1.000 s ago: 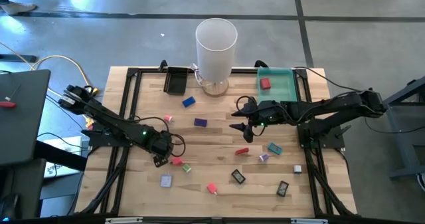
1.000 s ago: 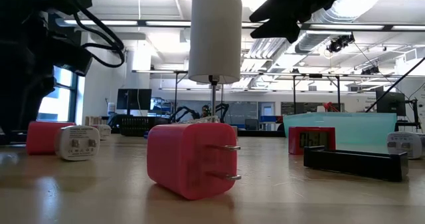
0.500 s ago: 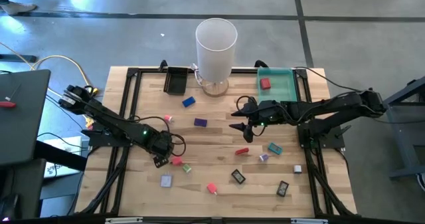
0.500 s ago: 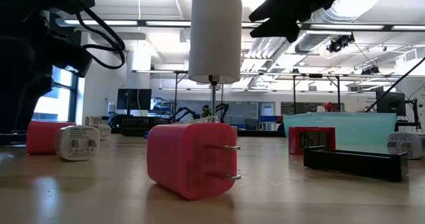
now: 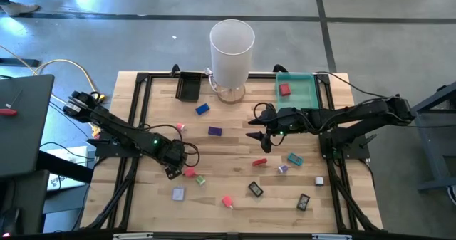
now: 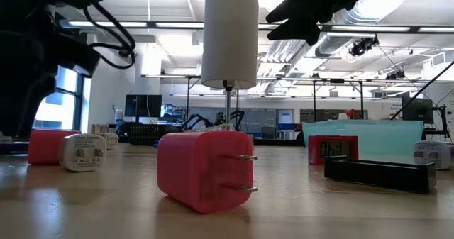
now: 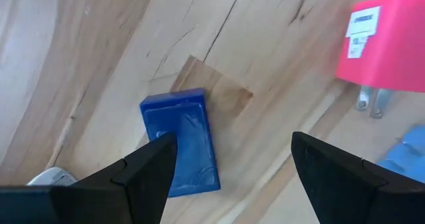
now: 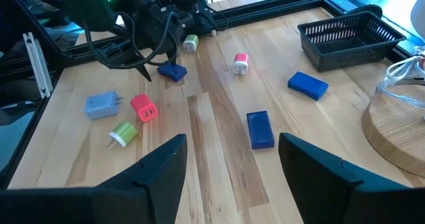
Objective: Pick & Place Office items
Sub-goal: Put the purple digital clock into the black bin
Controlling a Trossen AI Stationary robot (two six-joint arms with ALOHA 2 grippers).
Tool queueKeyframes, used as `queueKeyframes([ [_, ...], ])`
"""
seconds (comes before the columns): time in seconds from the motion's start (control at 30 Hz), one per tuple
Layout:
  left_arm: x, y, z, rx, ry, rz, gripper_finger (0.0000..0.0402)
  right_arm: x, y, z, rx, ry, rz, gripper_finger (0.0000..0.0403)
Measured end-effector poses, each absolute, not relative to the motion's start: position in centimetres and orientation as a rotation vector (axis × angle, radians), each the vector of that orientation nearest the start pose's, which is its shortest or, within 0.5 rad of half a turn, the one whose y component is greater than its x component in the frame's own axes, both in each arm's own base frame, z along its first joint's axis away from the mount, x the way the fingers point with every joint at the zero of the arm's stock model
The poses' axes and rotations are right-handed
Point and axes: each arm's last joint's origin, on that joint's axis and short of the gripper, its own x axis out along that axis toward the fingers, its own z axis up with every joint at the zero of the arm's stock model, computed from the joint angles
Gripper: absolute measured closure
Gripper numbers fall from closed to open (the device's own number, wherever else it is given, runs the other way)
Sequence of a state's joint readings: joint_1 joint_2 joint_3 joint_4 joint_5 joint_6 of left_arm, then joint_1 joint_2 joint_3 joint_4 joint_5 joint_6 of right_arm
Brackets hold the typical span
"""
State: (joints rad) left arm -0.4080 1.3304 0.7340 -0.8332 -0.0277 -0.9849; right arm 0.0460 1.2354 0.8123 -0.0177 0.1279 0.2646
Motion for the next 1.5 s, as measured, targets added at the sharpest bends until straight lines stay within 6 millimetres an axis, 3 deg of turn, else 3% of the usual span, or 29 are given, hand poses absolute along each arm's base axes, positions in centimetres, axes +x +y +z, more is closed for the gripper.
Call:
queueKeyframes([
  [0.27,18.1,-7.5,17.7,-0.476,1.438,0.552,0.0115,27.3,0.9,26.1,0.214,0.433,-0.145,0.0176],
  [0.63,18.6,-7.4,16.8,-0.490,1.436,0.567,0.0115,28.3,0.9,24.9,0.183,0.456,-0.132,0.0176],
  [1.07,19.5,-7.9,14.5,-0.434,1.515,0.619,0.0115,28.6,1.0,24.6,0.174,0.470,-0.098,0.0176],
  [1.2,19.5,-7.9,14.4,-0.492,1.520,0.650,0.0116,28.6,1.0,24.6,0.171,0.470,-0.096,0.0176],
  [1.33,19.5,-8.0,14.3,-0.520,1.534,0.634,0.0144,28.6,1.0,24.6,0.170,0.471,-0.096,0.0176],
  [1.5,19.7,-8.1,14.3,-0.529,1.511,0.629,0.0226,28.6,1.1,24.6,0.167,0.471,-0.094,0.0176],
])
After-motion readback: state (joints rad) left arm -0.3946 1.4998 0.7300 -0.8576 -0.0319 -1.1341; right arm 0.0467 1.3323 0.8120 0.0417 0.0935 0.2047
